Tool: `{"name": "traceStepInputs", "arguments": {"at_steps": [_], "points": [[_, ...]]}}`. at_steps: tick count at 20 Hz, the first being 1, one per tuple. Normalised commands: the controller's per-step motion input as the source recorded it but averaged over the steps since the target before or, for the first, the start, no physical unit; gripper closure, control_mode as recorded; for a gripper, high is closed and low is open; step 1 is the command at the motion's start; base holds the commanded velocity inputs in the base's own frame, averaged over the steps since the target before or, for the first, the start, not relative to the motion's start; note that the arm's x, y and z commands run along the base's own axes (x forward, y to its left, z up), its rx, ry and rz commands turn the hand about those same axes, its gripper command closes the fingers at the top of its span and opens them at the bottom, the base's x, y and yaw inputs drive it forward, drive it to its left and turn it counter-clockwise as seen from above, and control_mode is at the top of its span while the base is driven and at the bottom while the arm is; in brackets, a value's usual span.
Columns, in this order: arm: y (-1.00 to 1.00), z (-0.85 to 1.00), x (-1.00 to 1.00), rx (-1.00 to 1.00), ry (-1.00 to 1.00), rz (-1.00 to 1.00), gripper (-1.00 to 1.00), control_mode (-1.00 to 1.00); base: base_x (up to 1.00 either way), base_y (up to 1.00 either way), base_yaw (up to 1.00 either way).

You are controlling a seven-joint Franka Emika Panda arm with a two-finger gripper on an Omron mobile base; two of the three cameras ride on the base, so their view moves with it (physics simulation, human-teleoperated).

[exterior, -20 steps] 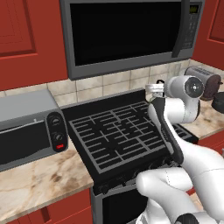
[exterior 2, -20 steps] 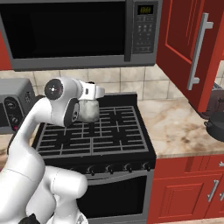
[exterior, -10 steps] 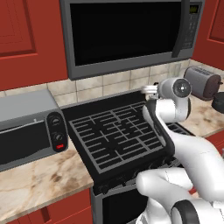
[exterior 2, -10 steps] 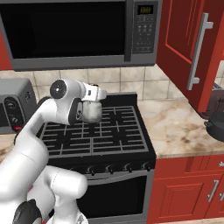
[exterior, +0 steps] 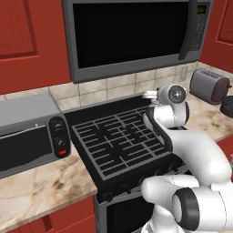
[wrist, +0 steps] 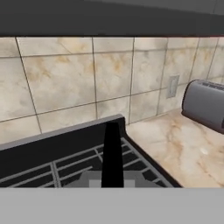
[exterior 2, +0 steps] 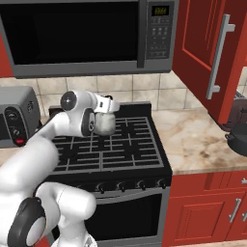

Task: Pick the kettle from the cabinet and place it on a stove burner. Then pick the pot from the counter and place it on another stove burner. Finally, turn both burners on.

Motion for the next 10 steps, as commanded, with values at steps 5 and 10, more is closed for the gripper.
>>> {"name": "traceStepInputs", "arguments": {"at_steps": [5,10], "points": [[0.0,-0.11,0.32,0.0,0.0,-0.06,1.0,-1.0,0.0,0.0,0.0],[-0.07,-0.01,0.23,0.0,0.0,-0.08,1.0,-1.0,0.0,0.0,0.0]]}}
